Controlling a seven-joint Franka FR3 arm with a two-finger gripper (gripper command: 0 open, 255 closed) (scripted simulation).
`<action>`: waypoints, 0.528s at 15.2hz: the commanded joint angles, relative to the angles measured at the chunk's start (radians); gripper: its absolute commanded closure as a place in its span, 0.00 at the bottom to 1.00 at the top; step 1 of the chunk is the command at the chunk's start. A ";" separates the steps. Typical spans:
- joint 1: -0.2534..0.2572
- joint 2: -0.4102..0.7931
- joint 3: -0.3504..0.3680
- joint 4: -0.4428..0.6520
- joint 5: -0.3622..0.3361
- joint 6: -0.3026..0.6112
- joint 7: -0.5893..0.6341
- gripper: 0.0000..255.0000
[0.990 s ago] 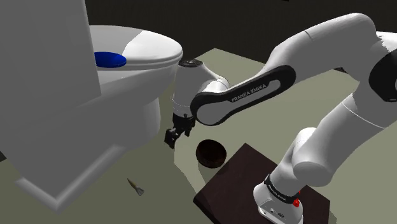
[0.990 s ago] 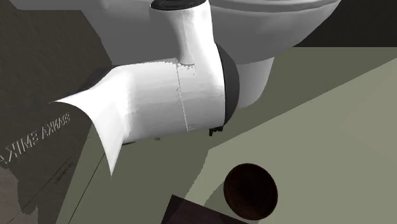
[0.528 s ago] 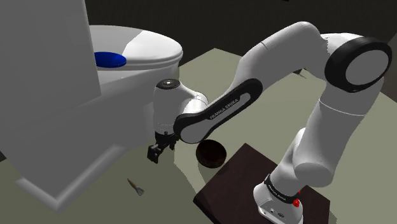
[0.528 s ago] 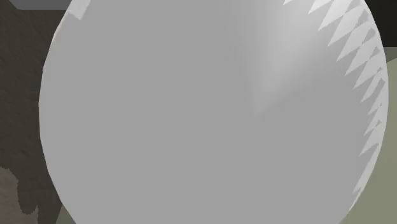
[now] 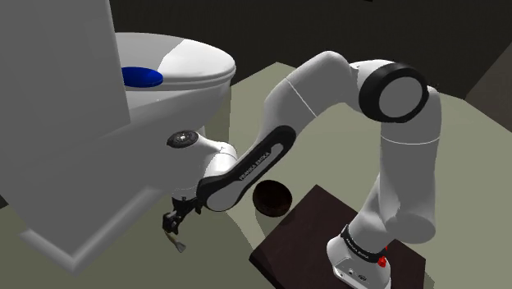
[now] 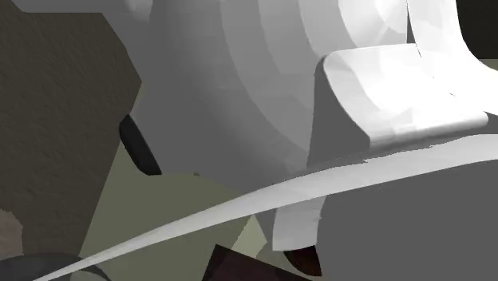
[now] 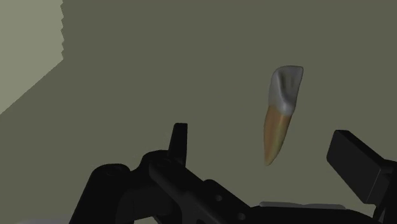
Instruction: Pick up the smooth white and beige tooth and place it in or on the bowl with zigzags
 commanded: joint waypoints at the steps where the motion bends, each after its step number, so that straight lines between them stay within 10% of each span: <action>1: 0.035 0.076 -0.015 0.065 -0.028 0.005 0.027 0.00; 8: 0.092 0.212 -0.051 0.163 -0.071 0.039 0.062 0.00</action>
